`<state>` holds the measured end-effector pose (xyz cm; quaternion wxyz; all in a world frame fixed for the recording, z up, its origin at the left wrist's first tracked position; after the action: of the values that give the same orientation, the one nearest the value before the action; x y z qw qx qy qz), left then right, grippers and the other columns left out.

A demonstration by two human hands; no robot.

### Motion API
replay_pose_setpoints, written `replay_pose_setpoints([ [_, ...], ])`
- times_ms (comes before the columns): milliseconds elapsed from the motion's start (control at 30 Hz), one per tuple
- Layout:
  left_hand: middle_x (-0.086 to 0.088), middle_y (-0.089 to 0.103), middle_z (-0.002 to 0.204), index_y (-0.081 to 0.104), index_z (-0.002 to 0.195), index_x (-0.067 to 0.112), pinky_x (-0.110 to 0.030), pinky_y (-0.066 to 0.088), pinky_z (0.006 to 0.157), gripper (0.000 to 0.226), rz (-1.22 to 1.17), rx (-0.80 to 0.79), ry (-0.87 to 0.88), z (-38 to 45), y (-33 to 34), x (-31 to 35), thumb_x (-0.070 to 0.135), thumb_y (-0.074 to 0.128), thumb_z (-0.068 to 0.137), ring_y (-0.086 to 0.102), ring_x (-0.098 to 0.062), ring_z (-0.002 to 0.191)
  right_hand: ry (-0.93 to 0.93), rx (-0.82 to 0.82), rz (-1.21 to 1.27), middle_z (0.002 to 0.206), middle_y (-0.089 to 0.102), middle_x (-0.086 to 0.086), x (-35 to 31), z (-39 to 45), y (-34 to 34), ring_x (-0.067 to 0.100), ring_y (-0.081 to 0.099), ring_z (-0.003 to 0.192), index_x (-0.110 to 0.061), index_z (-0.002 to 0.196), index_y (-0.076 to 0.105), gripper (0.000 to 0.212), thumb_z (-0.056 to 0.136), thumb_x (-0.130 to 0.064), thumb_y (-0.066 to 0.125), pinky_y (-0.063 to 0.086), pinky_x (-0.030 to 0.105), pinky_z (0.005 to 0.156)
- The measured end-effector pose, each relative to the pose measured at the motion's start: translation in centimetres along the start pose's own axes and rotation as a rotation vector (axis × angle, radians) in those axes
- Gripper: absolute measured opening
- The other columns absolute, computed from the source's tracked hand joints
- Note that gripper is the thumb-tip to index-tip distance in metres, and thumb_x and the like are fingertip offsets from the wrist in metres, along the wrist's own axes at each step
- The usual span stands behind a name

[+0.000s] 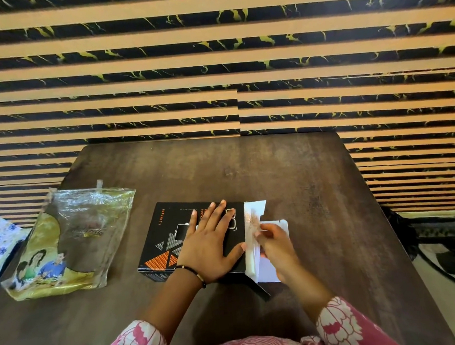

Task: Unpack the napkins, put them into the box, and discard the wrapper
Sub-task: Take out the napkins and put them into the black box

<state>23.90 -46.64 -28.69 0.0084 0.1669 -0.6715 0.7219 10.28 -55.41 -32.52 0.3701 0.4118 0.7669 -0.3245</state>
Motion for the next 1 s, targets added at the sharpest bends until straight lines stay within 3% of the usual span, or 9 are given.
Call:
replay_pose_setpoints([
  [100,0.008,0.0,0.158,0.009,0.145,0.033,-0.042,-0.012,0.116,0.078,0.003,-0.019,-0.003,0.0,0.0,0.0,0.071,0.019,0.078,-0.007,-0.01,0.144,-0.044,0.169,-0.007,0.109,0.062,0.002,0.7,-0.9,-1.6,0.018,0.063,0.09,-0.024,0.102,0.062,0.016,0.09,-0.017,0.053,0.058,0.036,0.08],
  [233,0.007,0.001,0.158,0.011,0.145,0.032,-0.042,-0.012,0.116,0.078,0.0,-0.012,-0.002,0.2,0.1,-0.1,0.07,0.02,0.079,-0.008,-0.009,0.142,0.018,-0.136,0.074,0.115,0.058,0.0,0.7,-2.2,0.1,0.014,0.061,0.094,-0.018,0.115,0.059,0.026,0.093,-0.01,0.048,0.055,0.027,0.08],
  [333,0.008,-0.001,0.158,0.01,0.145,0.032,-0.042,-0.011,0.116,0.077,0.012,-0.018,0.007,0.1,0.0,-0.1,0.071,0.019,0.079,-0.007,-0.01,0.144,0.129,-0.388,0.164,0.118,0.06,0.002,0.4,-2.2,1.5,0.019,0.058,0.106,-0.019,0.116,0.057,0.034,0.094,-0.001,0.04,0.05,0.04,0.096],
  [400,0.008,-0.001,0.158,0.01,0.145,0.032,-0.042,-0.011,0.116,0.077,0.006,-0.016,0.009,0.0,0.0,-0.1,0.071,0.02,0.079,-0.007,-0.009,0.143,0.133,-0.414,0.234,0.119,0.062,0.008,0.4,-1.7,1.7,0.024,0.059,0.109,-0.019,0.116,0.059,0.038,0.092,0.003,0.039,0.048,0.044,0.099],
  [533,0.008,-0.001,0.158,0.01,0.145,0.032,-0.042,-0.011,0.116,0.078,-0.003,-0.023,0.005,-0.1,0.0,0.0,0.07,0.019,0.078,-0.007,-0.01,0.144,0.1,-0.197,0.312,0.122,0.056,0.007,0.2,-0.8,1.1,0.02,0.056,0.107,-0.018,0.112,0.058,0.028,0.095,-0.005,0.041,0.047,0.035,0.098],
  [633,0.008,-0.001,0.158,0.009,0.145,0.032,-0.043,-0.01,0.117,0.079,-0.012,-0.025,-0.014,0.0,-0.1,-0.1,0.071,0.017,0.077,-0.006,-0.011,0.144,0.135,-0.406,0.293,0.128,0.057,0.007,0.6,-0.7,1.5,0.023,0.055,0.116,-0.017,0.122,0.055,0.032,0.095,-0.007,0.041,0.044,0.041,0.103],
  [733,0.007,0.0,0.158,0.011,0.145,0.031,-0.044,-0.009,0.117,0.08,-0.009,-0.017,-0.018,0.1,-0.2,-0.1,0.071,0.017,0.077,-0.004,-0.013,0.145,0.102,-0.524,0.148,0.127,0.058,0.004,0.7,-1.0,1.0,0.021,0.054,0.119,-0.021,0.12,0.055,0.035,0.094,-0.004,0.041,0.042,0.042,0.106],
  [833,0.007,0.001,0.158,0.011,0.145,0.031,-0.045,-0.008,0.118,0.08,-0.009,-0.022,-0.015,0.0,-0.2,-0.1,0.072,0.018,0.077,-0.004,-0.013,0.145,-0.067,-0.502,-0.207,0.132,0.053,-0.003,1.2,-1.2,-0.8,0.015,0.046,0.127,-0.032,0.114,0.054,0.048,0.087,0.008,0.044,0.04,0.029,0.104],
  [1000,0.004,-0.007,0.158,0.003,0.146,0.029,-0.047,-0.014,0.116,0.102,0.037,-0.095,0.043,-0.2,-0.7,-0.2,0.087,0.012,0.063,-0.014,-0.016,0.144,-0.182,-0.414,-0.554,0.148,0.03,-0.01,3.0,-1.7,-3.4,0.018,0.029,0.137,-0.041,0.125,0.045,0.068,0.081,0.01,0.048,0.043,0.006,0.072],
])
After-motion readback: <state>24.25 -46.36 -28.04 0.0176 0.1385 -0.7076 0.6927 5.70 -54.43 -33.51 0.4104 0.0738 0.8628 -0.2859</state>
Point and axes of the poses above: each hand's wrist, its own z-axis towards the middle knuckle, its own y-axis out of the palm, x = y × z, the point moved 2 cm from there along z, towards the middle knuckle
